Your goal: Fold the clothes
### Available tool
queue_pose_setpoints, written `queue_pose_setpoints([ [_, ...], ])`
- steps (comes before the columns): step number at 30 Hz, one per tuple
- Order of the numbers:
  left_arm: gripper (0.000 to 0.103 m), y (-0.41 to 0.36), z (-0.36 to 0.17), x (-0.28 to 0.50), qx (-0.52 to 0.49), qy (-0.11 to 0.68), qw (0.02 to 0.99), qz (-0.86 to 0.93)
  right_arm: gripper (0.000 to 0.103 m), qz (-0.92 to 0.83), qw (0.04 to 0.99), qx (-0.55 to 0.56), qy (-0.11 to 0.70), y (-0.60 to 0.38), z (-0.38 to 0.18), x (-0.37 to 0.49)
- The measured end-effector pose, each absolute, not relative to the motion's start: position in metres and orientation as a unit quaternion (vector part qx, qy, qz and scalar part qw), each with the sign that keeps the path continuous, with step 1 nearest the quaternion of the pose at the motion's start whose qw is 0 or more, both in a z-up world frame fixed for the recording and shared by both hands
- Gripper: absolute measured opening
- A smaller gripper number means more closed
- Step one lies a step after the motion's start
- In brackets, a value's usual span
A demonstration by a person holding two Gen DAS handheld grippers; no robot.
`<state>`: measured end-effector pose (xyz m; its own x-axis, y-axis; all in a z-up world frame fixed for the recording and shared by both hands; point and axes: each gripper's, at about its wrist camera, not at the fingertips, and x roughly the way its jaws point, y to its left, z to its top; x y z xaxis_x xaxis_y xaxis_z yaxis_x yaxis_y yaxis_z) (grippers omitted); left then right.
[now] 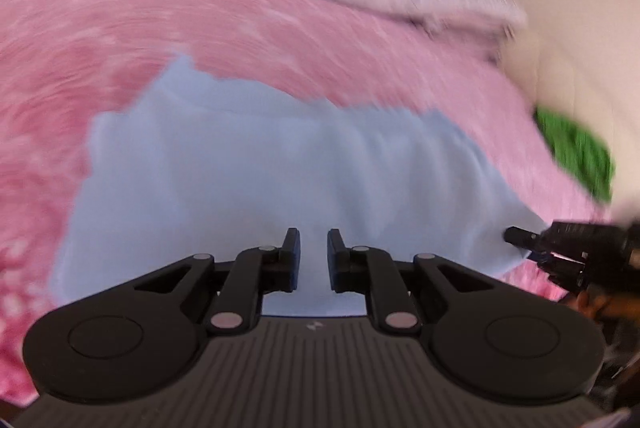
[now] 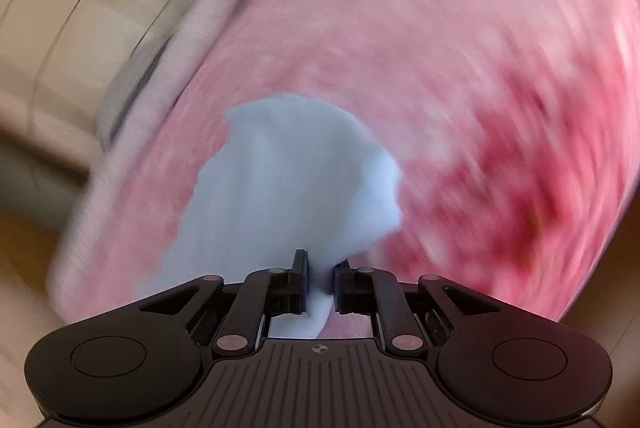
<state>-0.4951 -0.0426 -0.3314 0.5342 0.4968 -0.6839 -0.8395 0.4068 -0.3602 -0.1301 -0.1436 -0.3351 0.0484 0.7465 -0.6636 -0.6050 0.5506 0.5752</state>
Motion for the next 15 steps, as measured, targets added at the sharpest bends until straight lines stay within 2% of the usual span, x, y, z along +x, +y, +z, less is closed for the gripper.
queue_pose_setpoints([
  [2,0.011,-0.041,-0.325,-0.53,-0.382,0.213,0.79,0.43,0.01,0.527,0.758,-0.028,0.384,-0.129,-0.303,-0.171],
  [4,0.011,-0.041,-0.325,-0.561,-0.412,0.187,0.776,0.439,0.01,0.593,0.756,-0.114,0.252,-0.122,-0.283,-0.223],
  [6,0.01,-0.04,-0.326,-0.585,-0.438,0.165,0.763,0.445,0.01,0.647,0.728,-0.188,0.129,-0.12,-0.269,-0.273],
  [9,0.009,-0.04,-0.33,-0.611,-0.471,0.137,0.748,0.448,0.01,0.712,0.644,-0.279,0.013,-0.121,-0.279,-0.343],
  [12,0.009,-0.043,-0.335,-0.621,-0.497,0.117,0.74,0.438,0.012,0.743,0.565,-0.357,-0.026,-0.121,-0.311,-0.392],
  [15,0.009,-0.046,-0.341,-0.626,-0.523,0.099,0.733,0.423,0.019,0.752,0.496,-0.433,-0.036,-0.121,-0.343,-0.422],
])
